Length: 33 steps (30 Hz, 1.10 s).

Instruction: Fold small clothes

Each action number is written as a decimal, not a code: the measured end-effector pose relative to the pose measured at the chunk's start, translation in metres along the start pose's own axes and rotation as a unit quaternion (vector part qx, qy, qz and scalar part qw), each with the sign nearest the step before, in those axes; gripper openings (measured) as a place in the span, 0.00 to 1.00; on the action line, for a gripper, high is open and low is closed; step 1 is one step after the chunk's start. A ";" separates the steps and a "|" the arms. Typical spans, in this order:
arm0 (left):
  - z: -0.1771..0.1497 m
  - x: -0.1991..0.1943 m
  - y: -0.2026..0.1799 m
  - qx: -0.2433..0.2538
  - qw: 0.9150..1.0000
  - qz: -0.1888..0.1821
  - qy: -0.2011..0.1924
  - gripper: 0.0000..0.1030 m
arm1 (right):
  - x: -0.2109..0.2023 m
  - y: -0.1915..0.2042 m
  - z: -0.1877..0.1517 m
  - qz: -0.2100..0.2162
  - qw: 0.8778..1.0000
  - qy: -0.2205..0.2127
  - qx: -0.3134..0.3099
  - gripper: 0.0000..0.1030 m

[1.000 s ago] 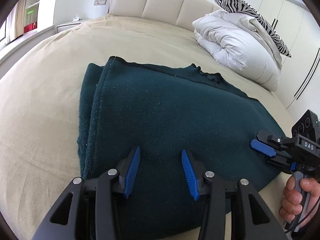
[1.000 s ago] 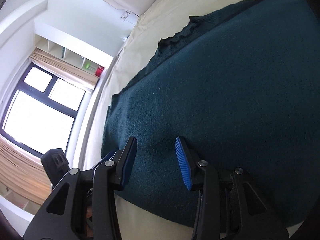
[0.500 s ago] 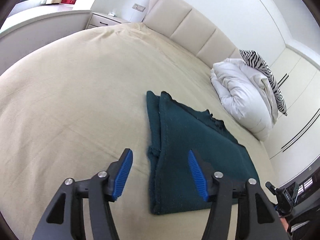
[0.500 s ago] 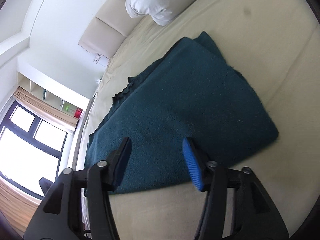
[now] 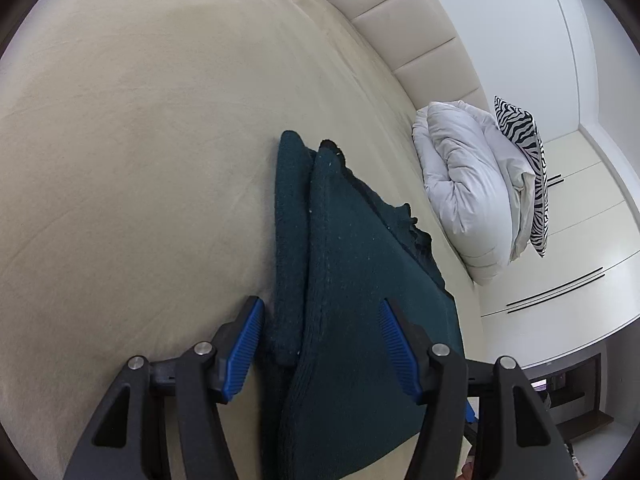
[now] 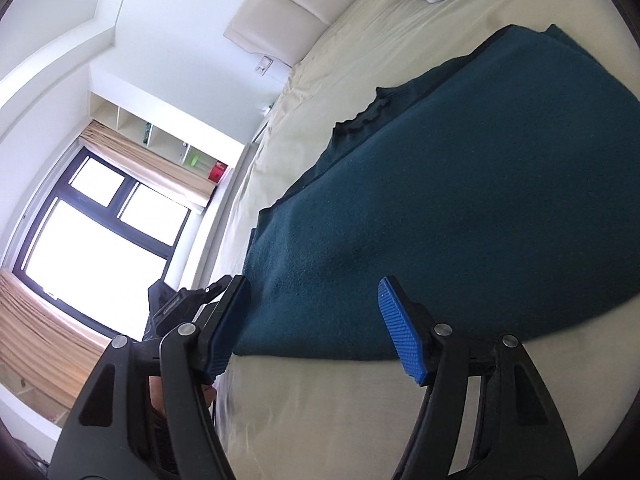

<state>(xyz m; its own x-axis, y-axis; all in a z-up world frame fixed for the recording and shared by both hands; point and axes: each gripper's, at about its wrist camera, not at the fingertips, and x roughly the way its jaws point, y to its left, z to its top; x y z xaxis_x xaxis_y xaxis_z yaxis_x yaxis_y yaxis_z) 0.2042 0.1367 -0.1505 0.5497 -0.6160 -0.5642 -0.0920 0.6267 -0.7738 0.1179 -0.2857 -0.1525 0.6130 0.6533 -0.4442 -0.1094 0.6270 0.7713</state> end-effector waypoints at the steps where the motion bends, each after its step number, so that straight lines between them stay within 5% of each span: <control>1: 0.002 0.001 0.001 -0.005 1.000 -0.006 0.004 0.60 | 0.005 0.001 0.002 0.006 1.000 0.005 0.001 0.63; 5: 0.000 0.005 0.001 -0.005 0.999 -0.024 0.026 0.56 | 0.023 0.008 0.011 0.028 0.999 0.028 0.001 0.63; 12: -0.003 0.003 0.018 -0.016 0.998 -0.037 0.056 0.27 | 0.060 0.027 0.026 0.049 0.996 0.075 0.000 0.63; 15: 0.000 0.003 0.027 -0.028 0.997 -0.051 0.059 0.24 | 0.081 0.033 0.029 0.047 0.995 0.093 0.000 0.63; 28: -0.006 -0.006 0.004 0.039 0.999 -0.009 0.027 0.18 | 0.145 0.055 0.032 0.030 0.989 0.145 -0.018 0.63; 33: -0.002 -0.007 -0.022 0.079 0.996 0.016 0.026 0.17 | 0.172 0.031 0.037 0.024 0.986 0.164 0.018 0.58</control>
<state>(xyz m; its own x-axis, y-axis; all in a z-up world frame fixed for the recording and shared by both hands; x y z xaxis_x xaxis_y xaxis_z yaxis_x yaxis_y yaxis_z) 0.2006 0.1264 -0.1295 0.5042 -0.6162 -0.6051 0.0250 0.7108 -0.7030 0.2494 -0.1697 -0.1886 0.3217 0.7880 -0.5249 -0.1018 0.5799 0.8083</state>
